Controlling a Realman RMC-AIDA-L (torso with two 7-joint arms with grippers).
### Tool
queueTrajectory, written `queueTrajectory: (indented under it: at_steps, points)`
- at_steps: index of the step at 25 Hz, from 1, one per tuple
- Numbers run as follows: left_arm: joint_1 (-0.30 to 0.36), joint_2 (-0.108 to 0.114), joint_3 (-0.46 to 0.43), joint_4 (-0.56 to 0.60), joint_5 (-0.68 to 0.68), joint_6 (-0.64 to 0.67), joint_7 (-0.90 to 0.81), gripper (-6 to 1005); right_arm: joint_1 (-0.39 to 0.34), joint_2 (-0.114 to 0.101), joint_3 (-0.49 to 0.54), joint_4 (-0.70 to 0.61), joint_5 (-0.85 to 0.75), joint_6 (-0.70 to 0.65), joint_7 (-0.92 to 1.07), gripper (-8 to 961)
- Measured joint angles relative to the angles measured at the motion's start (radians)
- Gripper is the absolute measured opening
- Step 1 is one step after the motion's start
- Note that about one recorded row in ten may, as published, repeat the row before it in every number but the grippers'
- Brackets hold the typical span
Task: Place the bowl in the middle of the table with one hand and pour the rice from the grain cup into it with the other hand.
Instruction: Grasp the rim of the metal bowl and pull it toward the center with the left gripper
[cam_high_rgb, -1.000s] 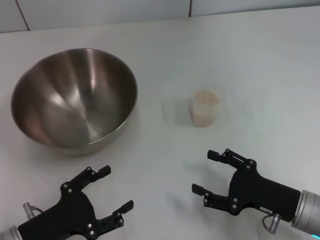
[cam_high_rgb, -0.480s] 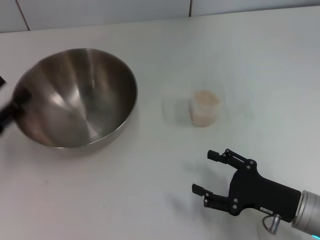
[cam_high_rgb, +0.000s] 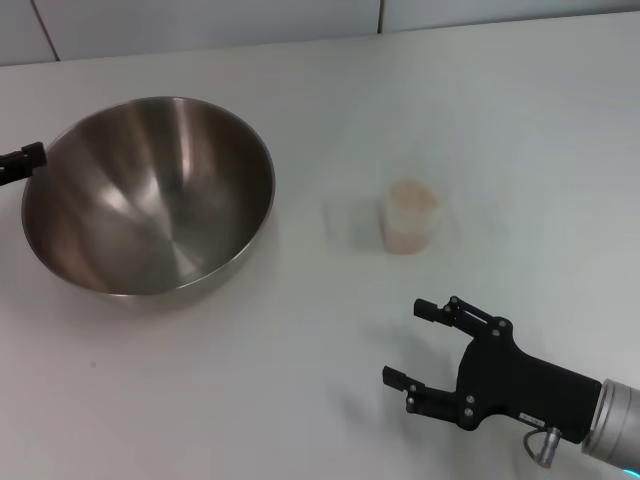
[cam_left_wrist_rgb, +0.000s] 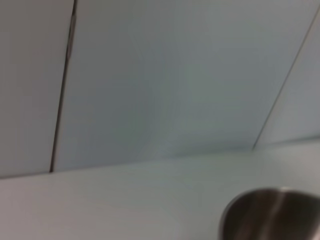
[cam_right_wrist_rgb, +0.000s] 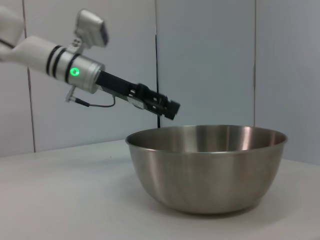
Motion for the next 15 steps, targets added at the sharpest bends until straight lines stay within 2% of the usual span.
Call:
queueTrajectory:
  at_steps: [1, 3, 4, 5, 6, 9, 15]
  points:
    - [0.010, -0.002, 0.108, 0.044, 0.001, -0.053, -0.063, 774, 0.000, 0.000, 0.000, 0.000, 0.001, 0.000, 0.000, 835]
    - [0.010, -0.002, 0.108, 0.044, 0.001, -0.053, -0.063, 770, 0.000, 0.000, 0.000, 0.000, 0.001, 0.000, 0.001, 835]
    - [0.015, -0.002, 0.166, 0.064, 0.001, -0.078, -0.096, 768, 0.000, 0.000, 0.001, 0.000, 0.001, 0.000, 0.000, 836]
    - [0.015, -0.002, 0.166, 0.064, 0.001, -0.078, -0.096, 766, -0.001, 0.000, 0.001, 0.000, 0.002, 0.000, 0.000, 836]
    - [0.022, 0.004, 0.304, 0.094, 0.023, -0.131, -0.197, 764, -0.001, 0.000, 0.002, 0.000, 0.002, 0.000, 0.000, 836]
    - [-0.020, 0.000, 0.336, 0.091, 0.160, -0.155, -0.281, 758, -0.002, 0.000, 0.002, 0.000, 0.002, 0.000, -0.002, 837]
    - [-0.035, -0.004, 0.343, 0.087, 0.189, -0.161, -0.302, 746, -0.002, 0.000, 0.001, 0.000, 0.003, 0.000, -0.003, 835]
